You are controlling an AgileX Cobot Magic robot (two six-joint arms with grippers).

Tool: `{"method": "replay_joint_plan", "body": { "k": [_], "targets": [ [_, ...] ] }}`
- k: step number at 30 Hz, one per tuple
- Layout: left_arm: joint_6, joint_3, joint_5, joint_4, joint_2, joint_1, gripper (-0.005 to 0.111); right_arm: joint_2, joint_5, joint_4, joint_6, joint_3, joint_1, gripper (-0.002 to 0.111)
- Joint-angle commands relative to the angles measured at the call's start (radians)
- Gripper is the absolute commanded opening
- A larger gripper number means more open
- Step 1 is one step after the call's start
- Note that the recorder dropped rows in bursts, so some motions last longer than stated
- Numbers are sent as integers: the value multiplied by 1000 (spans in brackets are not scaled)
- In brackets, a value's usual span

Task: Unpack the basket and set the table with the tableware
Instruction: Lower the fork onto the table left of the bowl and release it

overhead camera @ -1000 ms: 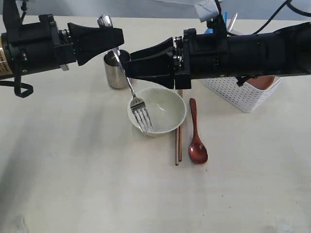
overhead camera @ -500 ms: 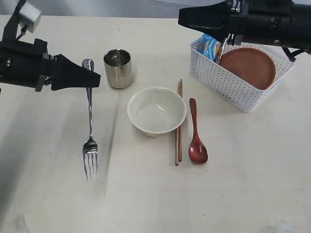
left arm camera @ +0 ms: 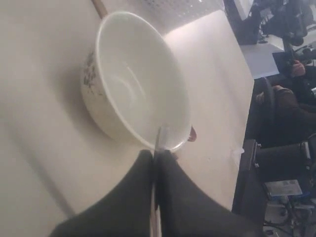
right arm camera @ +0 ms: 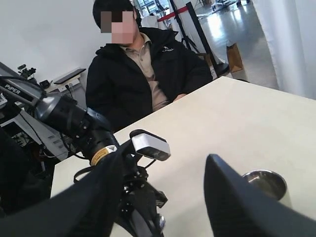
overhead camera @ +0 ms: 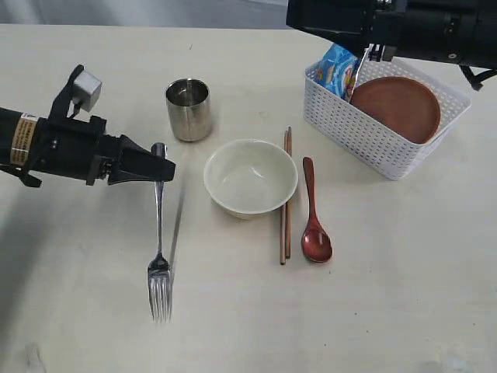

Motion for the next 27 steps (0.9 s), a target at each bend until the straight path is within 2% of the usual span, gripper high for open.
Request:
{"method": "replay_joint_plan", "body": {
  "k": [1,8,15,23,27],
  "targets": [
    [65,-2,-16,-70,43,4,0,-9,9,-4,3,3,-7,49],
    [111,-2,-12,-104,69,-4,0,-9,9,-4,3,3,-7,49],
    [114,-51,52,-121,96,-79,0,-9,9,-4,3,3,-7,49],
    [93,-70,70,-122,96,-78,0,-9,9,-11,18,3,-7,49],
    [55,-70,70,-122,96,-78,10,-9,9,-11,18,3,-7,49]
  ]
}}
